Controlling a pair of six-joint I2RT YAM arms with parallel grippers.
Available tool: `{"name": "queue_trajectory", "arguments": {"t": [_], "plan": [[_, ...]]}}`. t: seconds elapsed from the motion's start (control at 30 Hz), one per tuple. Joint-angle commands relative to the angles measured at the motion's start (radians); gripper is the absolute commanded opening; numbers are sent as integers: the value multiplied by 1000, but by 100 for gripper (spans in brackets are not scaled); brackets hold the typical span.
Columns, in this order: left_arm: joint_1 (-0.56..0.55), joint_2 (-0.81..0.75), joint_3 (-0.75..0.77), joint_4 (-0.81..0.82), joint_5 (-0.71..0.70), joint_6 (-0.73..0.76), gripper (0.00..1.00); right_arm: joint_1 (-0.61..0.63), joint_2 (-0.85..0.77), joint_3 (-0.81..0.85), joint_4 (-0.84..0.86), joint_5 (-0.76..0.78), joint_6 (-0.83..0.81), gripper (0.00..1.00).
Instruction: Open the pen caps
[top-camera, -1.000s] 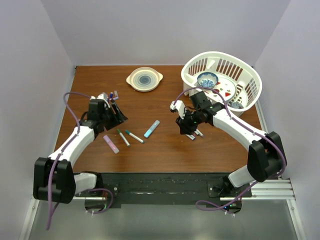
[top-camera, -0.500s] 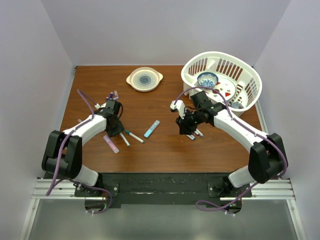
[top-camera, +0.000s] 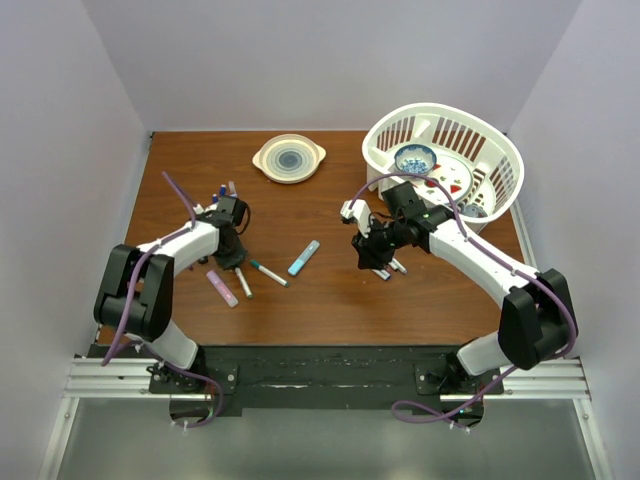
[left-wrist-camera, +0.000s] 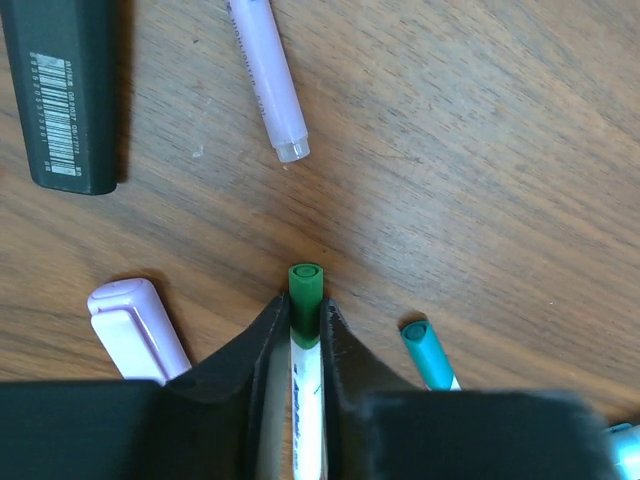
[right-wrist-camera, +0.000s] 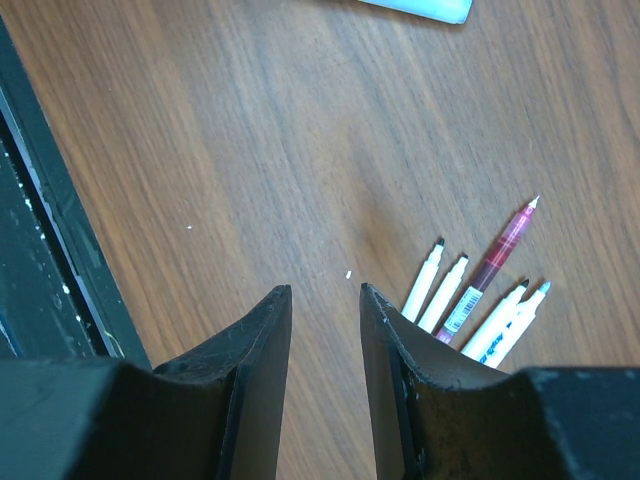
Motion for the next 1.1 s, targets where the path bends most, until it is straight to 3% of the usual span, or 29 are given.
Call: {"name": "queue_trajectory", "arguments": {"t": [0.0,0.1,0.27,0.33,0.43,0.53,0.57,0.7,0.77,0.9,1.07], "plan": [[-5,4,13,17,-22,-1,11,-2,-35,21,-4,-32,-12,38],[-7,-59,11,12,-12,3,1,-4,-36,21,-7,-52,-15,38],[-5,-234,-10,49,79,29,0,1,-59,13,-1,-153,-15,38],[-5,-323,-37,107,195,42,0,18,-62,9,9,-219,-3,39],[-8,-424,-119,271,391,35,0,51,-58,-4,71,-310,74,44],[-29,-492,-226,535,592,-17,0,59,-35,-54,238,-475,258,59],[-43,-501,-273,701,620,-59,0,64,-27,-76,371,-512,324,62],[-141,-493,-311,888,610,-138,0,84,1,-177,671,-554,668,73],[-196,-478,-320,975,587,-176,0,87,8,-197,755,-522,724,76],[-279,-406,-309,1066,526,-213,0,87,24,-226,820,-426,902,77],[-332,-348,-301,1140,498,-245,0,87,5,-243,851,-355,981,74]]}}
